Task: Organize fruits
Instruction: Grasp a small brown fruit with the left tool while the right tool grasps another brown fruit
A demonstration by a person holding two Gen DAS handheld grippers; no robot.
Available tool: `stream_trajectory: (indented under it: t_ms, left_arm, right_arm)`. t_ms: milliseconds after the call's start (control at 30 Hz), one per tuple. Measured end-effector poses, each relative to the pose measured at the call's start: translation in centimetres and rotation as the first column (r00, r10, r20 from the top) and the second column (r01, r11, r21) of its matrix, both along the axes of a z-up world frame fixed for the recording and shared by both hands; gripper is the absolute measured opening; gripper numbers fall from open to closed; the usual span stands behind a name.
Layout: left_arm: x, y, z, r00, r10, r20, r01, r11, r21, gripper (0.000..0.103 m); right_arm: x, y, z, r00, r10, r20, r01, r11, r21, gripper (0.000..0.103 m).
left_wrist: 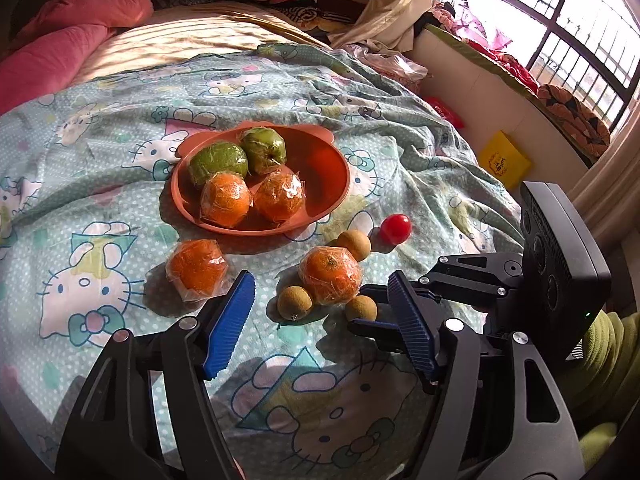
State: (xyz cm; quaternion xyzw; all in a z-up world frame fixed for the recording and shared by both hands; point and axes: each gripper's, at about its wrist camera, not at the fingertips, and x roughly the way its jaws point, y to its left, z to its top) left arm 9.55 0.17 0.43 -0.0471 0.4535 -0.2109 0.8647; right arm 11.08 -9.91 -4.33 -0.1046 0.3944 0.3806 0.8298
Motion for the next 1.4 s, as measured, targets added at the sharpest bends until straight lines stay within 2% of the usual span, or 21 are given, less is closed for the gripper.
stream_trajectory:
  t_ms: [333, 467, 600, 867, 1167, 1400]
  left_arm:
    - [0.3, -0.6, -2.0, 0.998, -0.031, -0.055, 0.032, 0.999, 0.022, 0.049]
    - [0.5, -0.5, -2.6, 0.997, -0.037, -0.066, 0.039, 0.999, 0.033, 0.038]
    - [0.6, -0.8, -3.3, 0.995, -0.057, -0.078, 0.061, 0.997, 0.055, 0.037]
    - [0.8, -0.7, -4.2, 0.996, -0.069, -0.065, 0.075, 0.991, 0.107, 0.02]
    - [1.1, -0.7, -4.3, 0.996, -0.071, -0.051, 0.076, 0.991, 0.11, 0.016]
    - [0.8, -0.3, -3.1, 0.998, -0.06, -0.022, 0.062, 0.994, 0.095, 0.016]
  right_arm:
    - [-0.2, -0.8, 0.3, 1.0, 0.008, 0.012, -0.008, 1.0, -0.026, 0.023]
    - [0.0, -1.7, 0.6, 1.0, -0.015, 0.019, 0.016, 1.0, -0.027, 0.023]
    - [0.4, -2.6, 0.8, 0.999, -0.037, 0.022, 0.037, 0.999, -0.024, 0.023]
    - [0.5, -2.9, 1.1, 0.999, -0.042, 0.023, 0.043, 0.999, -0.013, 0.023]
    - [0.5, -2.9, 1.2, 0.999, -0.043, 0.025, 0.043, 0.999, -0.012, 0.023]
    - [0.3, -3.1, 1.8, 0.998, -0.047, 0.034, 0.047, 0.999, 0.002, 0.023]
